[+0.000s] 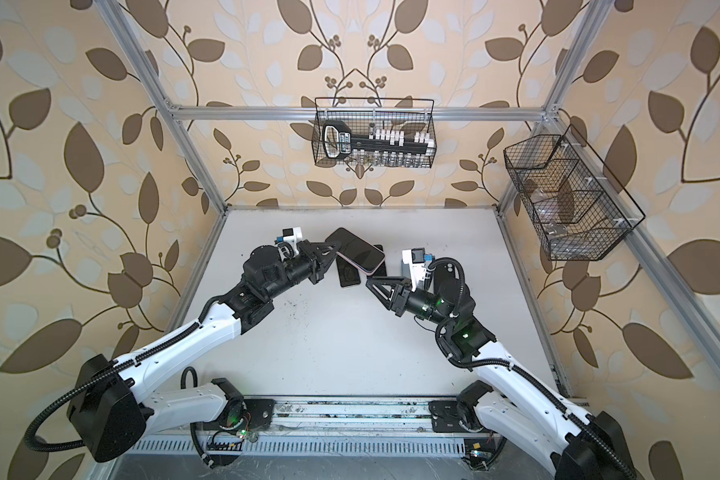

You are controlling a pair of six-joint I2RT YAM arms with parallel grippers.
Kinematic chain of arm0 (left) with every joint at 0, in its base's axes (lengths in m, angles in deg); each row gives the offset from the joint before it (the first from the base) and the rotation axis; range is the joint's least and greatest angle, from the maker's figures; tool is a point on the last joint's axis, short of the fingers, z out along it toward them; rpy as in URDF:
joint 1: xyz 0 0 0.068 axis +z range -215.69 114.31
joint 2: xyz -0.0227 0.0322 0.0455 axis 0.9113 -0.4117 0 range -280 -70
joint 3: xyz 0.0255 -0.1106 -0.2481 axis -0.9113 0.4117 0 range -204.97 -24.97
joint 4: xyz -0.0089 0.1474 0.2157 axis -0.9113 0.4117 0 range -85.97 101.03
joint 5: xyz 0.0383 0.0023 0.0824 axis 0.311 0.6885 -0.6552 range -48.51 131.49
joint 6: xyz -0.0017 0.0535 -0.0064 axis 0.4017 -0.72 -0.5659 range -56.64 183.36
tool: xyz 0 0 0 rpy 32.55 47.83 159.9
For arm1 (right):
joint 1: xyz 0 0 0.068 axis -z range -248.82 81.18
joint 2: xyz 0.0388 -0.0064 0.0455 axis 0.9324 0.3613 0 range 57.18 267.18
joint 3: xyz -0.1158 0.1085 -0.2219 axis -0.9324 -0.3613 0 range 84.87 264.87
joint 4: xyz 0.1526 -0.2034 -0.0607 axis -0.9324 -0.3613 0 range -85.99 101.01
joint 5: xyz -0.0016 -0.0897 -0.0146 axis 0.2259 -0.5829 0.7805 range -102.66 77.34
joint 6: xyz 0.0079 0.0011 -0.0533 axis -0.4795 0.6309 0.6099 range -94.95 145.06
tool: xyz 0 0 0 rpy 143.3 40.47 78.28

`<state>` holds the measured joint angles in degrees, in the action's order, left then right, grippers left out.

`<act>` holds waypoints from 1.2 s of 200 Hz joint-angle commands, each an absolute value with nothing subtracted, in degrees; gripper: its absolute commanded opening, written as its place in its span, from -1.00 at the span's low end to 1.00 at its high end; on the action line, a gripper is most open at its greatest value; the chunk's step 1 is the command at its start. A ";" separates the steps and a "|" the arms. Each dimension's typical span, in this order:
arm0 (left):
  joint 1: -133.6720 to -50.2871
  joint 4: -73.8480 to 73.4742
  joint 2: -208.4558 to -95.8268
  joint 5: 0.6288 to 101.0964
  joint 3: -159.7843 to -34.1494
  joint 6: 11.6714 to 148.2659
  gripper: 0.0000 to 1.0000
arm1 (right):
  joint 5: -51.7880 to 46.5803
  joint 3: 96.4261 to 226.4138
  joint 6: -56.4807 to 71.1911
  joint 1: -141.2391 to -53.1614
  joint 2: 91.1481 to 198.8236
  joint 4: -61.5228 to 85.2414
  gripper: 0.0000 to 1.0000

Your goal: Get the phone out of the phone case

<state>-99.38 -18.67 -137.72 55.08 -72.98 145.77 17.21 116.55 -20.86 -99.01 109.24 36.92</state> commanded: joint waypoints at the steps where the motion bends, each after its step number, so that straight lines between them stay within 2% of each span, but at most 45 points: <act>1: -99.35 -26.61 -135.48 56.44 -73.66 145.88 -1.00 | 17.47 118.75 -22.86 -98.79 110.92 39.05 -0.21; 87: -99.31 -27.31 -135.04 56.79 -73.24 146.58 -1.00 | 17.98 120.02 -23.77 -98.18 115.34 43.20 -0.29; 193: -99.28 -28.31 -134.69 58.15 -72.54 149.15 -1.00 | 18.11 118.63 -24.63 -97.65 117.16 47.89 -0.65; 240: -99.37 -27.01 -133.81 57.88 -71.91 152.64 -1.00 | 15.69 117.02 -20.30 -97.49 115.62 46.39 -0.76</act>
